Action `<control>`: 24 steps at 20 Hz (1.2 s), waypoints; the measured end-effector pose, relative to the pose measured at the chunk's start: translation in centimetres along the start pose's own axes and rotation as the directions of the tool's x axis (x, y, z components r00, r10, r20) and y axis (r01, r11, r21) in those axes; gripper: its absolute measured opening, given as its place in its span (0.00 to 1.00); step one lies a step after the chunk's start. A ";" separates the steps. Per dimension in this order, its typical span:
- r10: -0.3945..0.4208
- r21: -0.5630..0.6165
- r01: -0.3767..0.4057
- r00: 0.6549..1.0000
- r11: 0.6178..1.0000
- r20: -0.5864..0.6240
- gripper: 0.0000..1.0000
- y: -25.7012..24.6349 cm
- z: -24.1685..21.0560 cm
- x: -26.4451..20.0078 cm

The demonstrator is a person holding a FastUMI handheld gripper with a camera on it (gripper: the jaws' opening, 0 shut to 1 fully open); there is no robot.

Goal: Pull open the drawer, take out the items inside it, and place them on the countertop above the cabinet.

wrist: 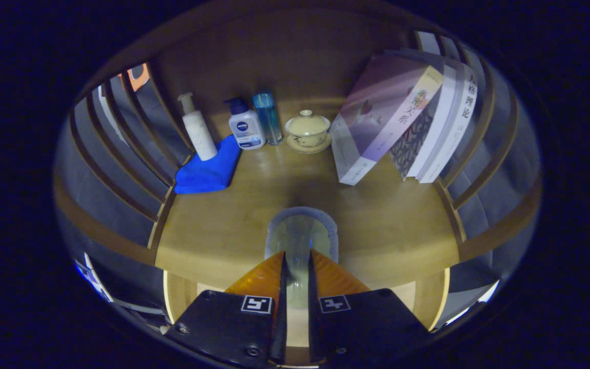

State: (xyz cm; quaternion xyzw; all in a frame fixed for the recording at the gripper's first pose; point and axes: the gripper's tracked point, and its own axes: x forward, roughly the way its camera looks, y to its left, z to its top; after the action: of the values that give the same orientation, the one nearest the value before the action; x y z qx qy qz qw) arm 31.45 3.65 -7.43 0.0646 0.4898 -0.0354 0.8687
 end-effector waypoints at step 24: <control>0.129 -0.079 -0.106 0.909 0.991 0.397 0.67 2.0 0.6 -4.3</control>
State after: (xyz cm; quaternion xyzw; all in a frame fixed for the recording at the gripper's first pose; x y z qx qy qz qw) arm 29.93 5.50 -3.28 0.0609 0.2973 0.0180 0.9527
